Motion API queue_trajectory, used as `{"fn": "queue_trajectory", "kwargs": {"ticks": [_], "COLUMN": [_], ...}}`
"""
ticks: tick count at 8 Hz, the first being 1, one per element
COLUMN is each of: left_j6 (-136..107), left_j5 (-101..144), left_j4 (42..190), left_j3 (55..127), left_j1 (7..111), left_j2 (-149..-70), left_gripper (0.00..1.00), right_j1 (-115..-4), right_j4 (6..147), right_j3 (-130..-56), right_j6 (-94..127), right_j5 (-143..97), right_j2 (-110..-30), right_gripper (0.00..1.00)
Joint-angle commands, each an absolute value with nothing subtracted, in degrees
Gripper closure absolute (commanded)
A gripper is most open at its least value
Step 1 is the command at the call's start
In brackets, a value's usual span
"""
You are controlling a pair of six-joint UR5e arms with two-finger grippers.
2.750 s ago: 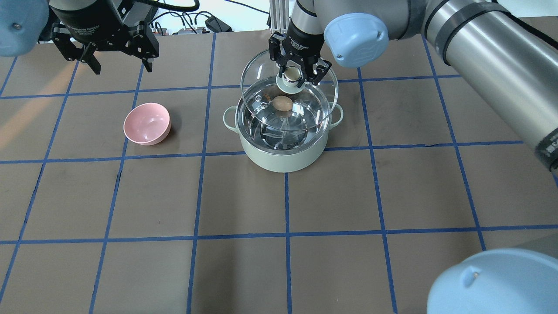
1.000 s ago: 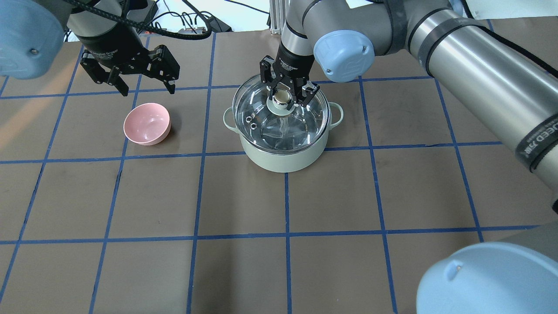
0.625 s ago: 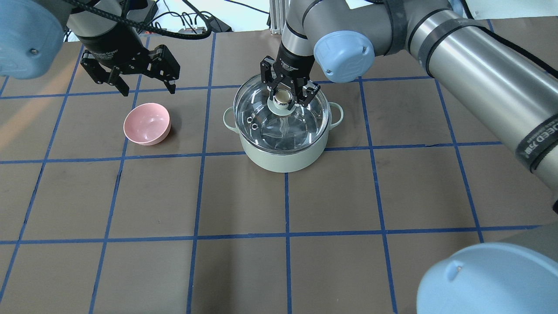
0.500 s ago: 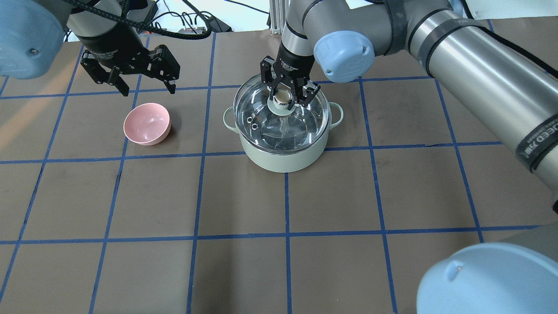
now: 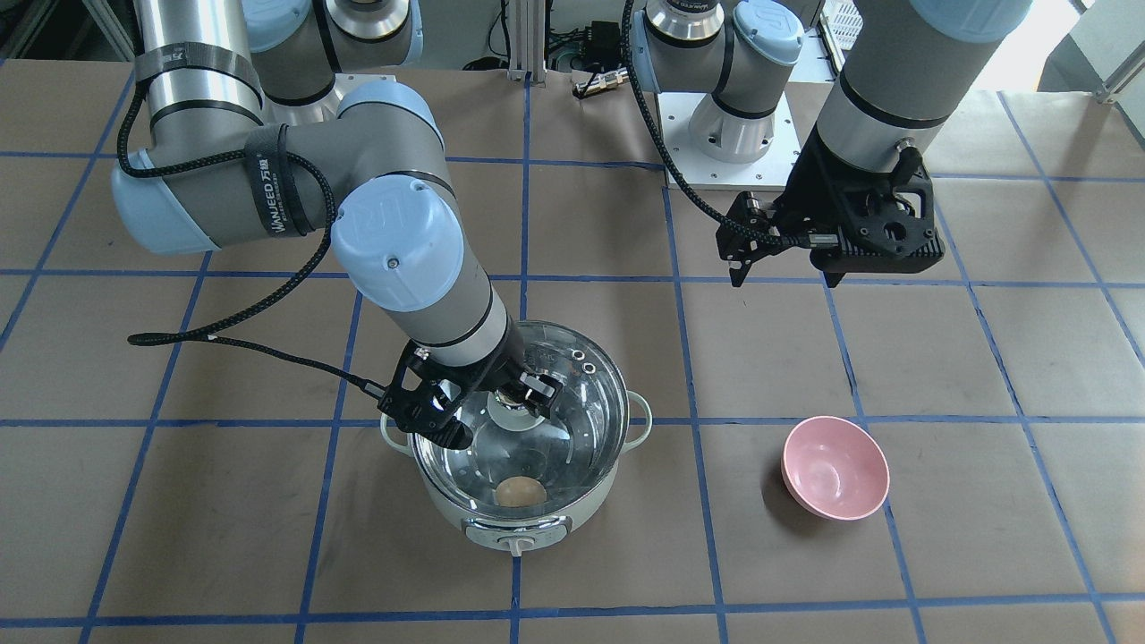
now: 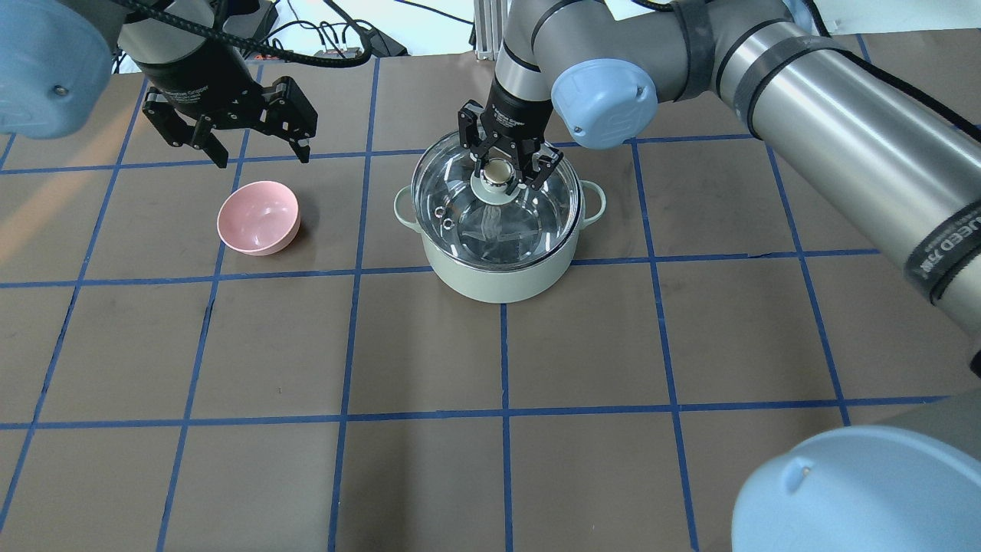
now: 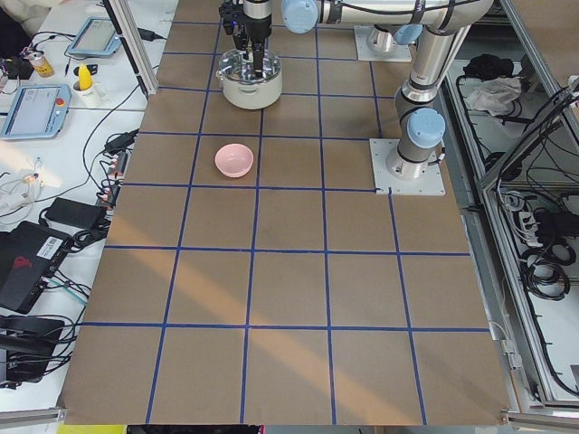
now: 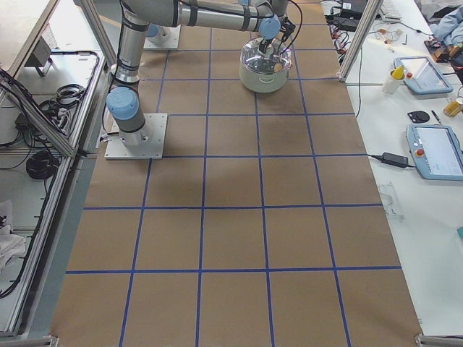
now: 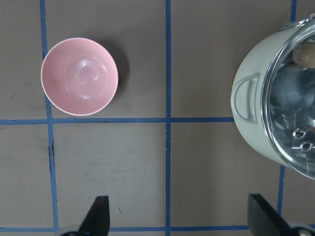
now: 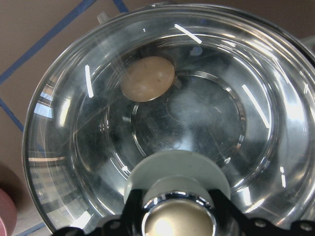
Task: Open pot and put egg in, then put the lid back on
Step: 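Open the right gripper and lift it away from the lid knob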
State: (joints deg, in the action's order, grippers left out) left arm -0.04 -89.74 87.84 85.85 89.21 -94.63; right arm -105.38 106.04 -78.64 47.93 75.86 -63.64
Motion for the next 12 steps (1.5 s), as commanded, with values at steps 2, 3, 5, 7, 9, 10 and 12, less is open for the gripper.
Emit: {"fn": "queue_trajectory", "kwargs": {"ticks": [2,3,5,7,9,10,12], "left_j6": [-0.1,-0.1,-0.1,-0.1,0.3,0.4,0.8], "left_j5": [-89.7,-89.7,-89.7,-89.8,-90.2,-90.4,-90.7], "left_j4": [87.8,87.7,87.6,87.4,87.5,87.5,87.5], "left_j3": [85.9,85.9,85.9,85.9,85.9,85.8,85.8], "left_j1": [89.2,89.2,89.3,89.2,89.2,89.2,89.2], "left_j2": [-94.7,-94.7,-94.7,-94.9,-94.9,-94.9,-94.7], "left_gripper": [0.0,0.0,0.0,0.0,0.0,0.0,0.0], "right_j1": [-105.4,-105.4,-104.9,-101.6,-94.1,-91.1,-89.6], "right_j4": [107.0,108.2,108.3,102.4,91.7,87.8,84.6], "right_j3": [-79.5,-79.6,-78.6,-78.6,-79.3,-79.6,-80.9], "right_j6": [47.6,47.6,42.6,31.3,18.4,11.0,4.8], "right_j5": [77.5,77.9,80.3,83.8,84.9,87.9,88.7], "right_j2": [-63.5,-63.7,-64.8,-69.7,-76.6,-80.2,-86.5], "right_gripper": [0.17,0.05,0.03,0.0,0.0,0.0,0.0]}}
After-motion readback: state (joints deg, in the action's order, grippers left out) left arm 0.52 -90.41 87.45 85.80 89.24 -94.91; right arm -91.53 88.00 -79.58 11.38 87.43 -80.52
